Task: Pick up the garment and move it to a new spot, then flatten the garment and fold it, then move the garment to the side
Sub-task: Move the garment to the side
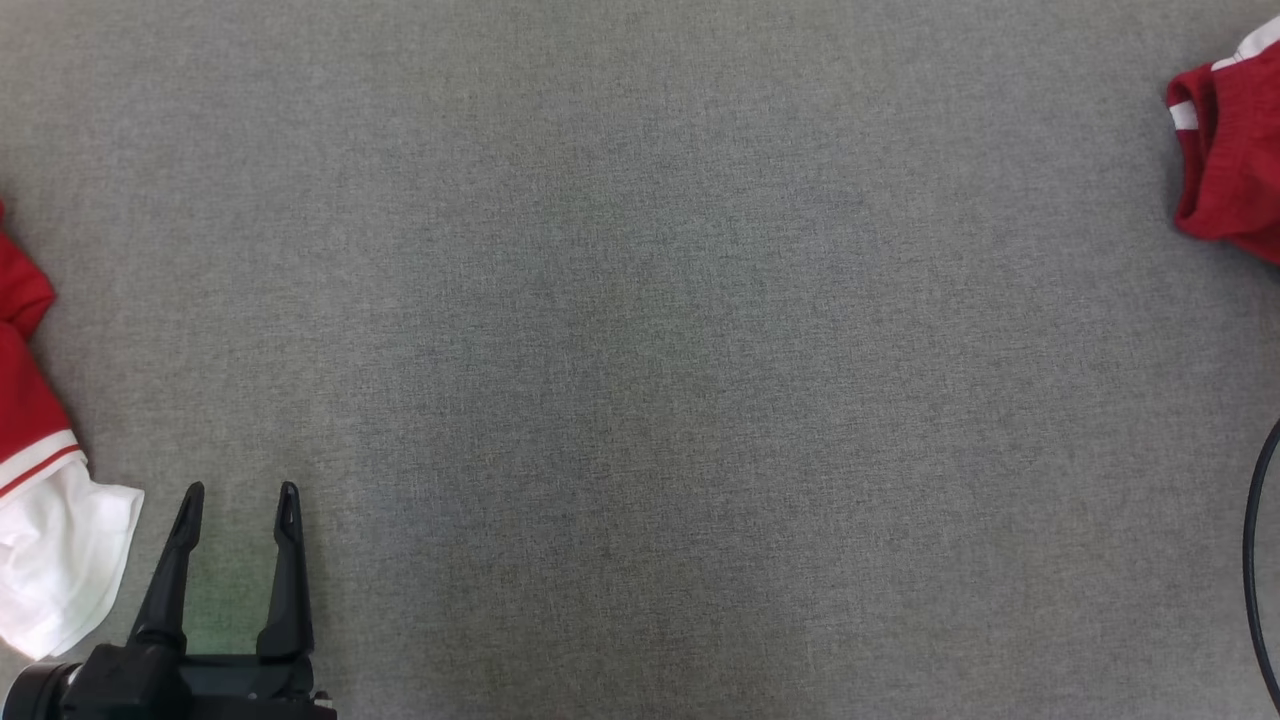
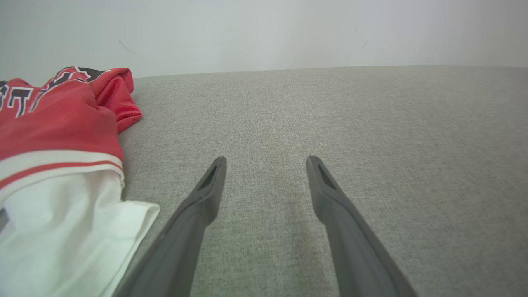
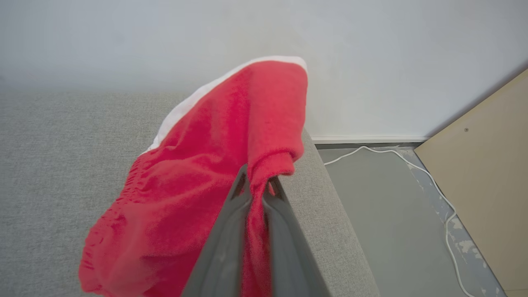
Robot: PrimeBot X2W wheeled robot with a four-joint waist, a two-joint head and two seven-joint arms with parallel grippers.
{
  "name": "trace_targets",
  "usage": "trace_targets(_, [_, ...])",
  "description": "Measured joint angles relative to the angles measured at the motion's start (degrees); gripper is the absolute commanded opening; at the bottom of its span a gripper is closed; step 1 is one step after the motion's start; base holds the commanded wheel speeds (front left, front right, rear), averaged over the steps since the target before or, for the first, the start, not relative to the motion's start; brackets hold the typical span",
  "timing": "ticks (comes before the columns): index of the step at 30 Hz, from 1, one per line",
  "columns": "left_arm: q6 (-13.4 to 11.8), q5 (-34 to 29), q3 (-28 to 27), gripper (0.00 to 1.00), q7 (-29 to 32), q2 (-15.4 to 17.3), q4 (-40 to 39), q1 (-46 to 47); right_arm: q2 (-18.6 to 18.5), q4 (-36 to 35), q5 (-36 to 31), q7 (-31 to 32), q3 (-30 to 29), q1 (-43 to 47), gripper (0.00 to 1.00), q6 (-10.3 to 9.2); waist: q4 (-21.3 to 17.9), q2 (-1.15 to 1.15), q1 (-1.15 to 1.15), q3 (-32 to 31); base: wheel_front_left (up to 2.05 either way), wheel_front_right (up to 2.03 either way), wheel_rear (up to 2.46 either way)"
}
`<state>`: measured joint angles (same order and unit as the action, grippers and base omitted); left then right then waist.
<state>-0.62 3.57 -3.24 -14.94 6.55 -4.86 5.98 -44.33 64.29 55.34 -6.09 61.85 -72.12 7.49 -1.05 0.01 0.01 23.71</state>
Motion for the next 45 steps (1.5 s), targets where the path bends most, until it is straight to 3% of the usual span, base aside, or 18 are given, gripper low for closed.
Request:
trace_targets(1, [-0.05, 0.0, 0.04, 1.0, 0.0, 0.0, 0.07, 0.01, 0.04, 0.59, -0.41, -0.44, 0.26, -0.09, 0.57, 0.0, 0.07, 0.0, 0.0, -0.03, 0.0, 0.0, 0.0])
trace_targets(2, [-0.09, 0.0, 0.1, 1.0, 0.0, 0.0, 0.14, 0.03, 0.12, 1.14, -0.79, -0.62, 0.55, -0.23, 1.0, 0.0, 0.14, 0.0, 0.0, -0.1, 0.0, 0.0, 0.0])
trace_targets(14, [-0.49, 0.53, 0.41, 1.0, 0.0, -0.33, 1.09, 0.19, 1.62, 4.99, -3.22, -3.5, 2.27, -2.5, 1.0, 0.01, 0.35, -0.01, -0.01, -2.03, 0.0, 0.0, 0.0])
trace_targets(26, [-0.81, 1.79, 0.02, 1.0, 0.0, -1.52, 2.81, -2.08, 6.61, -2.75, 3.32, -8.91, -4.1, 3.35, 1.0, 0.01, 0.39, -0.01, -0.02, -8.16, 0.0, 0.0, 0.0])
trace_targets(33, [-0.9, 1.97, -0.19, 1.0, 0.0, -1.97, 4.23, -3.44, 9.24, -12.35, -1.03, -9.05, -16.48, 11.96, 1.0, 0.01, 0.74, -0.01, -0.02, -12.42, 0.0, 0.0, 0.0])
trace_targets(45, [-0.49, 2.54, 0.21, 1.0, 0.0, -2.75, 5.26, -6.44, 17.69, -28.56, -18.12, -9.04, -35.96, 35.24, 1.0, 0.01, 1.64, -0.01, -0.02, -19.21, 0.0, 0.0, 0.0])
